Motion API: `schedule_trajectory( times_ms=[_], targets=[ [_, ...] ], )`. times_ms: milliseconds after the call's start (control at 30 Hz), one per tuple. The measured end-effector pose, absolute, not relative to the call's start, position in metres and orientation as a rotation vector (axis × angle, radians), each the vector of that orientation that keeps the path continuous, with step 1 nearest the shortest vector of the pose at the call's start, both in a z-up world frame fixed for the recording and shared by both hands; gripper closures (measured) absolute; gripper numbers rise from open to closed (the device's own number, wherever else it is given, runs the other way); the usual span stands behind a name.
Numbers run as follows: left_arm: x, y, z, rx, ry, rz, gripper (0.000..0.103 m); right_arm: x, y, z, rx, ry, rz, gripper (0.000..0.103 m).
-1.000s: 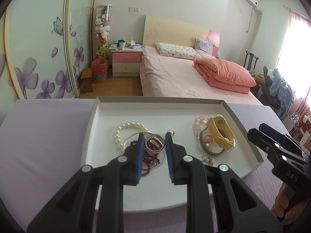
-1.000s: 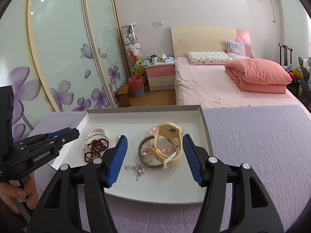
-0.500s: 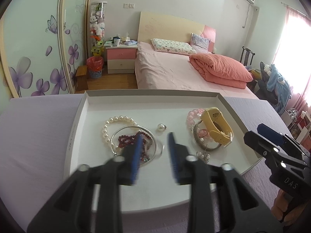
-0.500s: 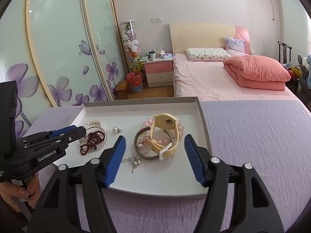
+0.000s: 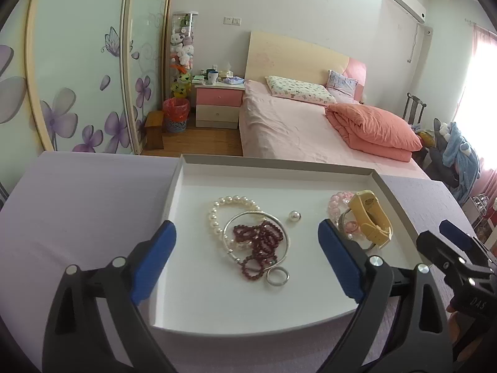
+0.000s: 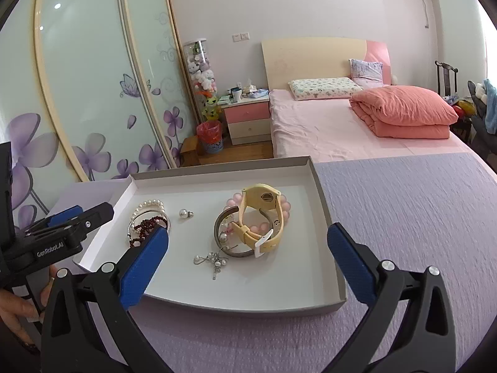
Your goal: Organize jewelry
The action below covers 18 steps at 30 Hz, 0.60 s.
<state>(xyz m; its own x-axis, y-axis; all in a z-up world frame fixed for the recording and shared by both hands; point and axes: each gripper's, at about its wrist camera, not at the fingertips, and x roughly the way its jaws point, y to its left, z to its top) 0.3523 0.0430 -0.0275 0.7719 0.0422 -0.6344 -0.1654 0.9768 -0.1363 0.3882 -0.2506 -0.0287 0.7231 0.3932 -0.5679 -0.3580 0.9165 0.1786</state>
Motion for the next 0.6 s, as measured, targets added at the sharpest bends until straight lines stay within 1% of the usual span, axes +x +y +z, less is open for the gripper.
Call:
schedule_trajectory(
  times_ms=[267,600],
  targets=[
    [0.325,0.057,-0.021,-0.205,0.659,0.131,0.007,0.371,-0.245,-0.024,0.05,0.62,0.403,0.001],
    [0.268,0.065,-0.012,-0.221,0.612,0.127,0.006,0.339,-0.236,-0.018,0.001,0.583,0.401,0.001]
  ],
)
